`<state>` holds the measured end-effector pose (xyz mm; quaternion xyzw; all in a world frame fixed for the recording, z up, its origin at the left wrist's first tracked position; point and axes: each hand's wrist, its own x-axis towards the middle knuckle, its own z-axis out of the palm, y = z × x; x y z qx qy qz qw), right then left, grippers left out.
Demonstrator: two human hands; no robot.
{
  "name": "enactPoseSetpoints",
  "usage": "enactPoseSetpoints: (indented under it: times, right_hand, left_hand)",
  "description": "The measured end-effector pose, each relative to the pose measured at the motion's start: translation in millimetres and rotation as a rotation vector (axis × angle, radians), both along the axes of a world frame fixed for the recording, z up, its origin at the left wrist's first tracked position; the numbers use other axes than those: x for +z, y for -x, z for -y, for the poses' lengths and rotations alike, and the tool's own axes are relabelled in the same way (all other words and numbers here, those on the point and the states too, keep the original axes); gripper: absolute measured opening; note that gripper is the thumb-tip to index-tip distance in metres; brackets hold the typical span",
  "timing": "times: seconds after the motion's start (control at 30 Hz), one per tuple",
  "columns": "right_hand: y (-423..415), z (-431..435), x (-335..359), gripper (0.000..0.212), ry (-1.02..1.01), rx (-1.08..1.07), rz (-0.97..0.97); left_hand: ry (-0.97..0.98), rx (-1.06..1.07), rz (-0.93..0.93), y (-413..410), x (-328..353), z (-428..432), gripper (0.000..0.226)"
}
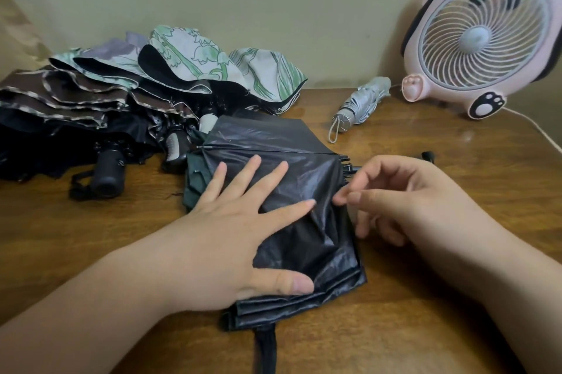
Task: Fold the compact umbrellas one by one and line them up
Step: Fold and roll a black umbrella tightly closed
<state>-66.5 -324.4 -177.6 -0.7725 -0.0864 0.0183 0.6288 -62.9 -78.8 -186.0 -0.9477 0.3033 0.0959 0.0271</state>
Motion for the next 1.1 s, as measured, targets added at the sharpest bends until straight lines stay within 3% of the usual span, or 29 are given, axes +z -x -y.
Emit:
enactPoseSetpoints:
  times: [0.2,0.37,0.5,0.67,0.8,0.93,1.1]
  right_hand:
    - [-1,-2,0,0.013,-0.014,-0.020,-0.088]
    - [-2,-1,-5,0.011,0.027,0.036,-0.148]
    - [-2,-1,-4,0.016,-0.025,0.139,-0.186]
    - [2,1,0,0.019,-0.077,0.289,-0.241]
    - [1,7,3,0.024,-0.070,0.321,-0.195]
    - [1,5,4,0.015,-0.053,0.223,-0.160]
    - [0,2,0,0.011,0.015,0.009,0.028]
  left_hand:
    - [0.079,-0.099,-0.089,9,4,2,0.069]
    - [0.328,0.038,-0.059,9,7,2,0.062]
    - [0.117,0.041,0.092,2,-3,0,0.080]
    - [0.056,0.017,0.008,0,-6,1,0.079]
    - [0.064,-0.016,-0.074,3,-2,5,0.066]
    - [0.039,-0.036,-0.097,10,1,10,0.065]
    - [0.013,-0.093,-0.146,23,5,16,0.083]
